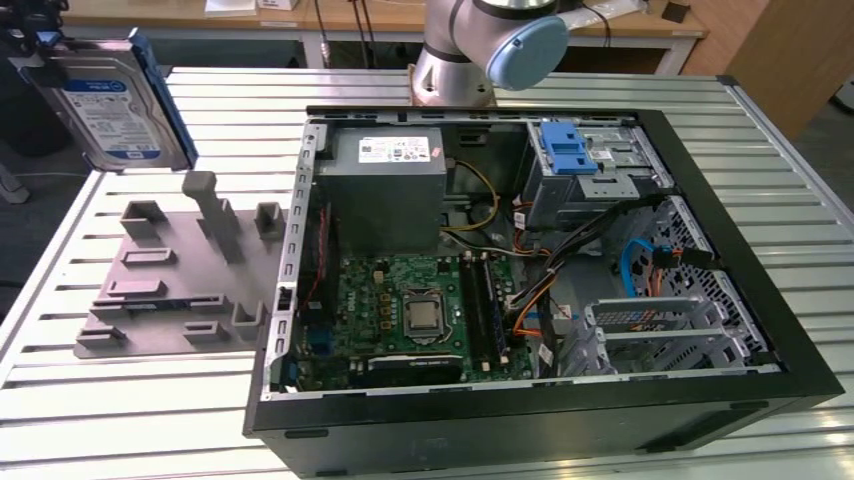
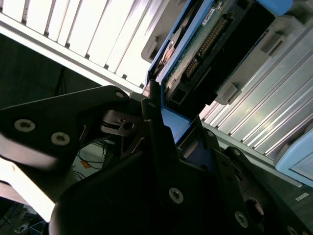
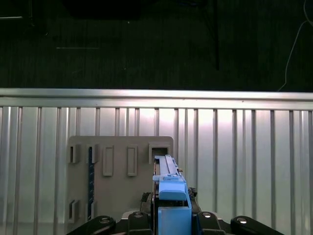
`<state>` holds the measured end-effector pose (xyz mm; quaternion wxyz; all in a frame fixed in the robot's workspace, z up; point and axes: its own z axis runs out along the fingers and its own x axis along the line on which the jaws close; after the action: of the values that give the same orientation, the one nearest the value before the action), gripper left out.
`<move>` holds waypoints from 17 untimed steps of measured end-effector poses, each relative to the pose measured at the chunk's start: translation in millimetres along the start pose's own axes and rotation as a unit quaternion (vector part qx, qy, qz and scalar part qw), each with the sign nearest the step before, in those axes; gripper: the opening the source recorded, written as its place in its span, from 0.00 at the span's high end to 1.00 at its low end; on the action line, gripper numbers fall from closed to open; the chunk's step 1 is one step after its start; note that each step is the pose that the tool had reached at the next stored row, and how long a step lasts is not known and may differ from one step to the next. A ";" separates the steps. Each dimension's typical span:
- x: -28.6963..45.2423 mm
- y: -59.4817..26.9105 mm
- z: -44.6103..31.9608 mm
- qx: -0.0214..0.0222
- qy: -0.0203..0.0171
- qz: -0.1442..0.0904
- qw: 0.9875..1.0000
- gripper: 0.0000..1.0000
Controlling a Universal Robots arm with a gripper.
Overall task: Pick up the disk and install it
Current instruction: 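Pick up the disk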
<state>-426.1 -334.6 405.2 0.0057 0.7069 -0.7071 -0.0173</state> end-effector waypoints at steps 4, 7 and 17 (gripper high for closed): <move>-0.1 0.1 -2.6 0.000 -0.001 0.000 1.000 0.64; -0.1 0.1 -4.3 0.000 -0.001 0.000 1.000 0.64; -0.2 0.3 -9.5 0.000 -0.003 0.000 1.000 0.64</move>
<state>-426.1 -334.6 414.7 0.0034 0.7071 -0.7068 -0.0196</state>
